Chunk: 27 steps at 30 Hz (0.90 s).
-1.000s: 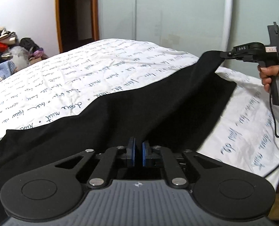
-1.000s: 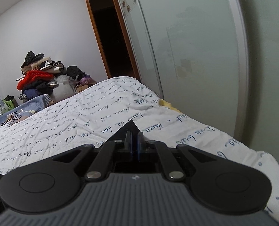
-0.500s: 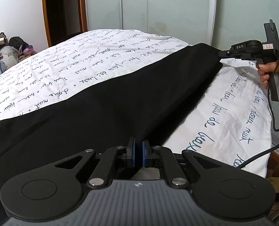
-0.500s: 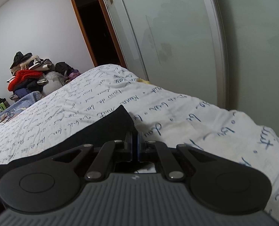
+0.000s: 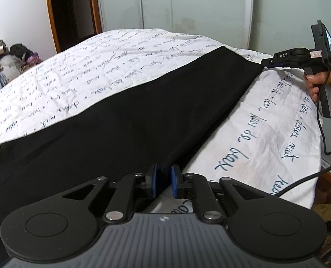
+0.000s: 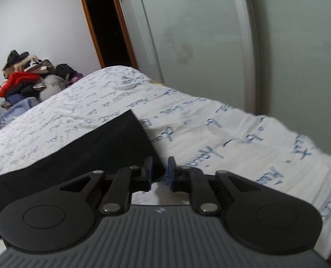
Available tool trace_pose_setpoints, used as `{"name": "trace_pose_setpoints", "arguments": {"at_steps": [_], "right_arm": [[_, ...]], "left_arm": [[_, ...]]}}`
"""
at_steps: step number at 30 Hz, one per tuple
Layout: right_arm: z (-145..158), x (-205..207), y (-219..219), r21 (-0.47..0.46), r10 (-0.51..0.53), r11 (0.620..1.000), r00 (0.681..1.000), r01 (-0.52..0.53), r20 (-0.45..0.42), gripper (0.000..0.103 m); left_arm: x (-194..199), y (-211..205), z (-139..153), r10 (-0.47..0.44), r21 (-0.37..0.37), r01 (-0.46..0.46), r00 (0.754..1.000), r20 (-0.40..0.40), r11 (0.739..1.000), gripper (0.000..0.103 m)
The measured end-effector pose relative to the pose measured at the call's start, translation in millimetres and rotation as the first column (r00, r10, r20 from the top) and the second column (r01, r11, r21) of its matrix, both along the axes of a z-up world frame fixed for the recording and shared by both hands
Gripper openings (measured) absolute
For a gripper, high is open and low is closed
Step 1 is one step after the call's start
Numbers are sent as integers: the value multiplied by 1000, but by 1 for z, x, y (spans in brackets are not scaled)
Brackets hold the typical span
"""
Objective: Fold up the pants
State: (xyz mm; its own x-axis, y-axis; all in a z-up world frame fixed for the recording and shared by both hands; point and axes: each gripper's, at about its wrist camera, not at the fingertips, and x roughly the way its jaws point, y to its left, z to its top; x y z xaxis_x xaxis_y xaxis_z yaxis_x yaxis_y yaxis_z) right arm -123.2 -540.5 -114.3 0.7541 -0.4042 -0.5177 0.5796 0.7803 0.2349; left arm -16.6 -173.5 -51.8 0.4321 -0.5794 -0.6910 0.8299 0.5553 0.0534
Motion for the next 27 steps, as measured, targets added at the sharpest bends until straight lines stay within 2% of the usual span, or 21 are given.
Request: {"name": "trace_pose_setpoints", "arguments": {"at_steps": [4, 7, 8, 10, 11, 14, 17, 19, 21, 24, 27], "right_arm": [[6, -9, -1, -16, -33, 999, 999, 33, 23, 17], [14, -2, 13, -76, 29, 997, 999, -28, 22, 19], [16, 4, 19, -90, 71, 994, 997, -69, 19, 26], [17, 17, 30, -107, 149, 983, 989, -148, 3, 32], [15, 23, 33, -115, 173, 978, 985, -174, -19, 34], [1, 37, 31, -112, 154, 980, 982, -167, -113, 36], [3, 33, 29, -80, 137, 986, 988, -143, -75, 36], [14, 37, 36, -102, 154, 982, 987, -159, -51, 37], [26, 48, 49, -113, 212, 970, 977, -214, -25, 37], [40, 76, 82, -128, 346, 931, 938, -343, 6, 37], [49, 111, 128, -142, 519, 847, 854, -512, 14, 37]], "left_arm": [[0, 1, 13, -9, -77, 6, 999, -37, 997, 19], [11, 3, 19, 25, -152, -36, 997, -76, 988, 22], [14, 3, 19, 57, -155, -68, 996, -74, 985, 30], [23, 5, 14, 126, -140, -132, 991, -49, 981, 56], [27, 6, 10, 151, -123, -155, 988, -40, 980, 74], [33, 12, 0, 183, -75, -187, 981, -59, 979, 74], [38, 21, 10, 178, -121, -180, 984, -26, 976, 74], [50, 25, 18, 230, -138, -225, 973, 20, 965, 74], [68, 31, 22, 299, -145, -292, 954, 24, 945, 74], [91, 51, 21, 416, -147, -414, 909, -18, 898, 74], [98, 82, 17, 500, -147, -498, 866, -25, 855, 74]]}}
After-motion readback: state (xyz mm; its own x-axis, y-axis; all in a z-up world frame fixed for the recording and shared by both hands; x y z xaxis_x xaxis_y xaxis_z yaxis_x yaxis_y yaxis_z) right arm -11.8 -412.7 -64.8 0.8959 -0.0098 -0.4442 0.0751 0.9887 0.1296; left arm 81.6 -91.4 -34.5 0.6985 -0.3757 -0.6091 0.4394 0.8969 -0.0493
